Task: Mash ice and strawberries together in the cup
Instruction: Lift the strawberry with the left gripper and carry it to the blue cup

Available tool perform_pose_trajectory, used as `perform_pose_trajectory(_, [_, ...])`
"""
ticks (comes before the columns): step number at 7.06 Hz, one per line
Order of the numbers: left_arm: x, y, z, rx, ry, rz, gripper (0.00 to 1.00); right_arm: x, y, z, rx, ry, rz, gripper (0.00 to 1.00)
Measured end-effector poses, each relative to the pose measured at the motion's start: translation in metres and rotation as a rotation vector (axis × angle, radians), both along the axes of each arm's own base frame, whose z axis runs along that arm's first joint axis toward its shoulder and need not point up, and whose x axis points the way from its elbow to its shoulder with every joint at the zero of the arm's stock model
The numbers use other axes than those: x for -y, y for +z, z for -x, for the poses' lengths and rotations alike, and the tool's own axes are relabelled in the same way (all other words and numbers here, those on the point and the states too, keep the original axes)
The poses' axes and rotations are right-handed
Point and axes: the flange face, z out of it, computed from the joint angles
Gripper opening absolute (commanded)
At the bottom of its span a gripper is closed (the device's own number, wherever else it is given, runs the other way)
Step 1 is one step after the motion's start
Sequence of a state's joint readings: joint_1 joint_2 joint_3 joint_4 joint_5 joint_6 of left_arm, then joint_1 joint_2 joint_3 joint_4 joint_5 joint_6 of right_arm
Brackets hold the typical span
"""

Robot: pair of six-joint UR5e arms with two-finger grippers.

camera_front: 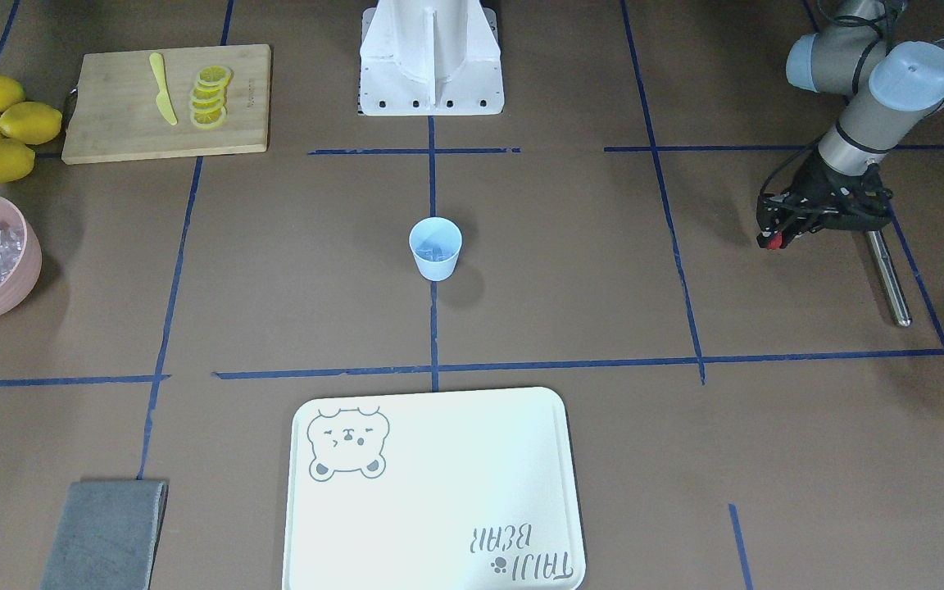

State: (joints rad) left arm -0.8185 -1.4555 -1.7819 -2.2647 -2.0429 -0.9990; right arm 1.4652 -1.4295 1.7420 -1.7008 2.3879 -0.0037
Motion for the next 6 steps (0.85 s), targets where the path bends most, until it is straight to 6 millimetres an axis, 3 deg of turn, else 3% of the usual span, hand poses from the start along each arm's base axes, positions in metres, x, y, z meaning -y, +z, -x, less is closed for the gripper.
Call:
perform_pose_trajectory(1, [0.007, -0.023, -0.008, -0.003, 0.005, 0.009, 0.0, -0.003, 0.013, -0.008, -0.003, -0.007, 0.001, 1.0])
perform_pose_trajectory(3, [0.044, -0.103, -0.043, -0.015, -0.013, 0.037, 0.0, -0.014, 0.054, -0.038, -0.01, -0.034, -0.014, 1.0])
perform_pose_trajectory(5, [0.077, -0.22, -0.084, -0.07, -0.071, 0.13, 0.0, -0.036, 0.096, -0.072, -0.014, -0.027, -0.007, 1.0])
perform_pose_trajectory(6, [0.081, -0.273, -0.103, -0.118, -0.088, 0.191, 0.0, -0.049, 0.116, -0.083, -0.018, -0.013, -0.021, 1.0])
